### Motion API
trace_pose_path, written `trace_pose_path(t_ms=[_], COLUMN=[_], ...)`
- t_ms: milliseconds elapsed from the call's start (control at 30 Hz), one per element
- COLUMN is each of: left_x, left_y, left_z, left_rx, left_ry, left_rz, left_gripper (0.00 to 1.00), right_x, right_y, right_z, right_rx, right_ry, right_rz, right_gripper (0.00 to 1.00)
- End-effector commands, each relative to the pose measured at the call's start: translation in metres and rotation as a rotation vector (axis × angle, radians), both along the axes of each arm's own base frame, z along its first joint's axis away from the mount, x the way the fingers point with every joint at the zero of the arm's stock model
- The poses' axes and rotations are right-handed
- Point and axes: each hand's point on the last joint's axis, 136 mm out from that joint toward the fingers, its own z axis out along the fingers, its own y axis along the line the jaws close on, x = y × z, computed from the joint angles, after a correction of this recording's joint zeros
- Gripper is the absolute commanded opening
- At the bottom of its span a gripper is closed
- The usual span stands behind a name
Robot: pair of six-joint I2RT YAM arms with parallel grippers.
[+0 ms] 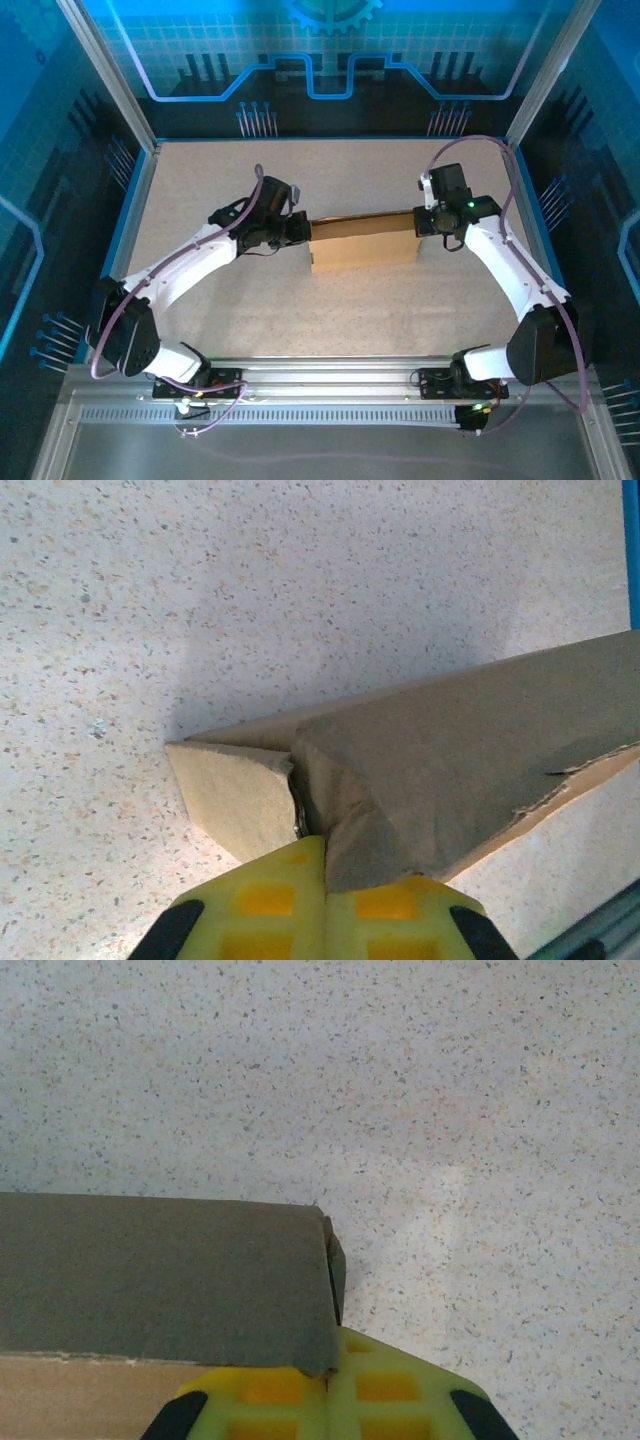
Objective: Fold the paper box
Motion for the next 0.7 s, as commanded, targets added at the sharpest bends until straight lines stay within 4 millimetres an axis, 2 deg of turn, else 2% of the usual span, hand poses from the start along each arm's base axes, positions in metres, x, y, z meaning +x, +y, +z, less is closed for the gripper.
trace_pose_path(t_ms=[0,167,333,533,667], left_x=[-0.033,-0.031,-0.031,-0.036,-0.035], left_y=[0.023,0.007,0.004,0.002,-0.008], left_z=[-0.052,-0.035,-0.008,0.021,0.038], left_rx=[0.137,0.065,-0.006,-0.092,-0.186], left_ry=[0.158,0.117,0.068,0.02,-0.003], left_rz=[0.062,0.053,0.066,0.065,0.051], left_gripper=[0.12,0.42,0.6,0.77,0.79], right_x=[-0.037,-0.035,-0.036,-0.036,-0.036], right_y=[0.003,0.004,0.004,0.003,0.004], right_z=[-0.047,-0.044,-0.046,-0.047,-0.048], right_rx=[-0.001,0.004,0.006,0.003,0.004], right_ry=[0.211,0.197,0.196,0.196,0.197], right_rz=[0.012,0.016,0.012,0.011,0.012], right_gripper=[0.0,0.0,0.0,0.0,0.0])
